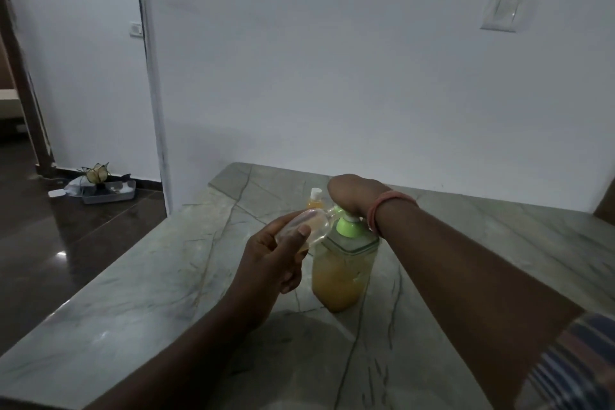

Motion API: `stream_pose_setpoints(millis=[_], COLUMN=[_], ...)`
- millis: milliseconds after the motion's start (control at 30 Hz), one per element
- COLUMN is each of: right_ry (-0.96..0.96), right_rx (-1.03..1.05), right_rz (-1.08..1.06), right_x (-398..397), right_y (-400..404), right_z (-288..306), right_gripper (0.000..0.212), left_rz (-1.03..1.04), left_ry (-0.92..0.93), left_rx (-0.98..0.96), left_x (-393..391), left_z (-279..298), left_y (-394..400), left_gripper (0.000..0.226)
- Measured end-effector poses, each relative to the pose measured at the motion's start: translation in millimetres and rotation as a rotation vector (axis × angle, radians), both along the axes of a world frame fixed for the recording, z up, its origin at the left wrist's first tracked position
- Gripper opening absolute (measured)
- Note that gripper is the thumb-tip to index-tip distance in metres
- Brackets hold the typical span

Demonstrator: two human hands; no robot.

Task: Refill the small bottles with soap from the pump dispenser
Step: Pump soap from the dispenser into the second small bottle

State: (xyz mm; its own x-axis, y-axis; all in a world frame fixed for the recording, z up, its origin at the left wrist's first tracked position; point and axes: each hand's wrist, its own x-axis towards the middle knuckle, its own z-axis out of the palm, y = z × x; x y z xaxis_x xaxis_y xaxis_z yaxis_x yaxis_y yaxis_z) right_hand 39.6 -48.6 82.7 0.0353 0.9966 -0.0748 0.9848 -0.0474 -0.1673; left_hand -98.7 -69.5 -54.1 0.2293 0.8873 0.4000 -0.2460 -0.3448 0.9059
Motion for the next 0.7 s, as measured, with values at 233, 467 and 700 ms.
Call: stream_pose_setpoints(millis=[233,467,700], right_ry=[0.075,0.069,0.056], right_rx=[0.039,0.045,0.06], right_rz=[-0.034,-0.018,-0.035], right_x=[2.6,5.7,2.8], right_y=[5.7,4.5,11.2], right_z=[-2.3,1.7,-10.2], right_gripper=[0.034,0.03,0.035], left_rz=[0.014,-0.008,0.003], left_ry=[0.004,-0.014,-0.009], left_rx=[0.001,-0.015,-0.021], left_x=[1.4,1.7,2.5], left_z=[0.4,-0.1,-0.3], left_y=[1.5,0.9,0.8], left_gripper=[0.039,0.036,0.044])
